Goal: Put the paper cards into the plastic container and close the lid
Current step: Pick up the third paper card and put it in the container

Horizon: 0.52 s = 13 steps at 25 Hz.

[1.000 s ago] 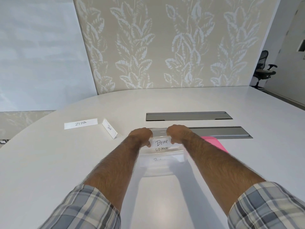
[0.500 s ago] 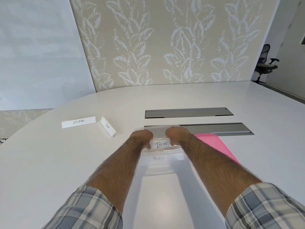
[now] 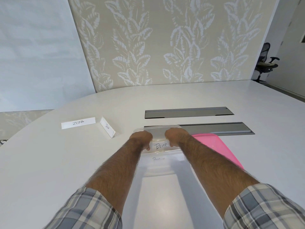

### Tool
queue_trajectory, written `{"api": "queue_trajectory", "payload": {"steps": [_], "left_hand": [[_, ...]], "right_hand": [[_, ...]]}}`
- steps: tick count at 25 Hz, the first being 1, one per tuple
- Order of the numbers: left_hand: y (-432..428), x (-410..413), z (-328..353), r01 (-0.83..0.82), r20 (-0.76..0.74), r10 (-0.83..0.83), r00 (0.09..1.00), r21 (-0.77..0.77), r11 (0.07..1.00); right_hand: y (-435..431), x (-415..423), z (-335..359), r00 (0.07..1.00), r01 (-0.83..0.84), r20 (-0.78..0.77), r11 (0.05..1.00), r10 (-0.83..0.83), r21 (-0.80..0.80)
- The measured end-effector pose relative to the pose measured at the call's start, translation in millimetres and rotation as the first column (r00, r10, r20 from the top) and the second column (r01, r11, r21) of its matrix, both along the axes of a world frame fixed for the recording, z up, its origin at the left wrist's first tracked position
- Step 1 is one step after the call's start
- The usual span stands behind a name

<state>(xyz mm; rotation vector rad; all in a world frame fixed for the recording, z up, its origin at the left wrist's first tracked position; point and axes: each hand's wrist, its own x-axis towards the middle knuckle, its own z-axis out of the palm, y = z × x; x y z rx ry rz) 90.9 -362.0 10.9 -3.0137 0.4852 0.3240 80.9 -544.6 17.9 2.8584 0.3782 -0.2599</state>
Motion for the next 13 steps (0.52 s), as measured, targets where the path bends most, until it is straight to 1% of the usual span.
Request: {"api": "queue_trajectory", "payload": {"steps": [6,13], "left_hand": [[0.8,-1.9,2.5,0.017,0.028,-0.017,0.999,0.004,1.000],[14.7,-9.4,19.4,0.069,0.095,-0.062,0.994,-0.071,0.995]], "right_hand": [[-1.1,0.4,-0.6,1.000,-0.003,0.015,1.000,0.003,0.003],[-2.5,-7.5,21.5,0.992,-0.010,0.128,0.998,0.002,0.061]]}}
